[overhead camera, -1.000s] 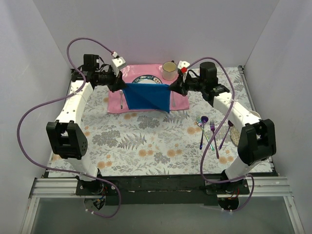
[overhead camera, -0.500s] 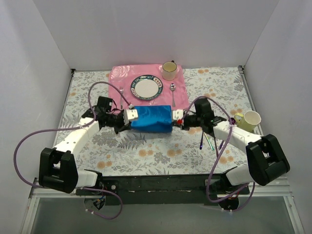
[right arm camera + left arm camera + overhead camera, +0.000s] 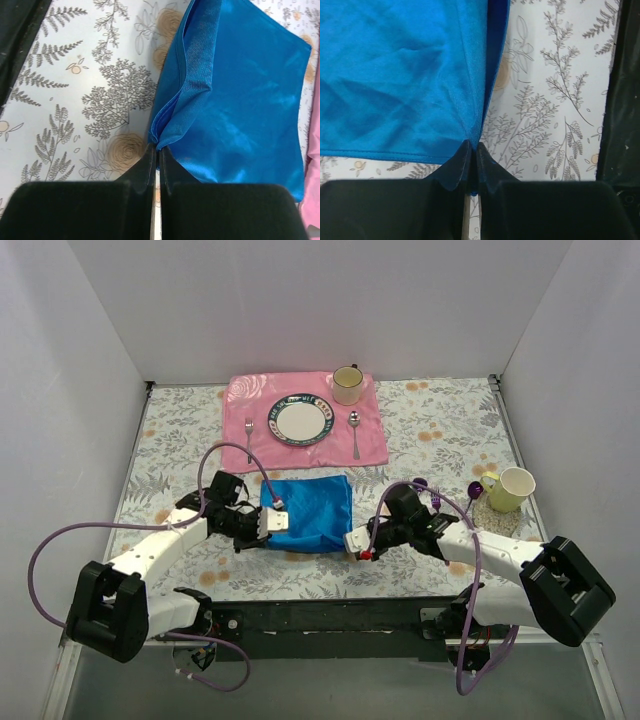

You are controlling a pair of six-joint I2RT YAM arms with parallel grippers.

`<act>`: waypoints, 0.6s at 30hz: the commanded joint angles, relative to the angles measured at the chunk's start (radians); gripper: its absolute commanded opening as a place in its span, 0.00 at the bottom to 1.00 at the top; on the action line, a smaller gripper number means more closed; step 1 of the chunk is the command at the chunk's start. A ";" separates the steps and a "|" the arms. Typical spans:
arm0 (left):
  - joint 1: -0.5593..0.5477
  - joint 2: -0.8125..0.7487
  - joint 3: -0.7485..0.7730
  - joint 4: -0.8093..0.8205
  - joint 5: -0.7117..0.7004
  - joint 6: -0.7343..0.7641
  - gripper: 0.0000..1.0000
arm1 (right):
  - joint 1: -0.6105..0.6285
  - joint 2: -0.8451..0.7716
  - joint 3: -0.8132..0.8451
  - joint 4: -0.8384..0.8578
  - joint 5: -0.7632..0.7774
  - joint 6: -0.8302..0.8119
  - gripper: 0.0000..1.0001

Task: Fold the napkin into a case and place the utensils inside
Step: Turn over the upper triangle folded napkin at the center of the board.

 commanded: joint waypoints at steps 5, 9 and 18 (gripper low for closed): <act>-0.050 -0.037 -0.045 -0.037 -0.027 0.035 0.00 | 0.055 -0.022 0.004 -0.084 0.026 -0.019 0.01; -0.061 -0.026 -0.045 -0.044 -0.024 0.036 0.04 | 0.086 -0.013 0.007 -0.111 0.037 -0.029 0.01; -0.064 -0.080 0.005 -0.237 0.038 0.148 0.54 | 0.138 -0.114 0.051 -0.243 0.025 -0.029 0.66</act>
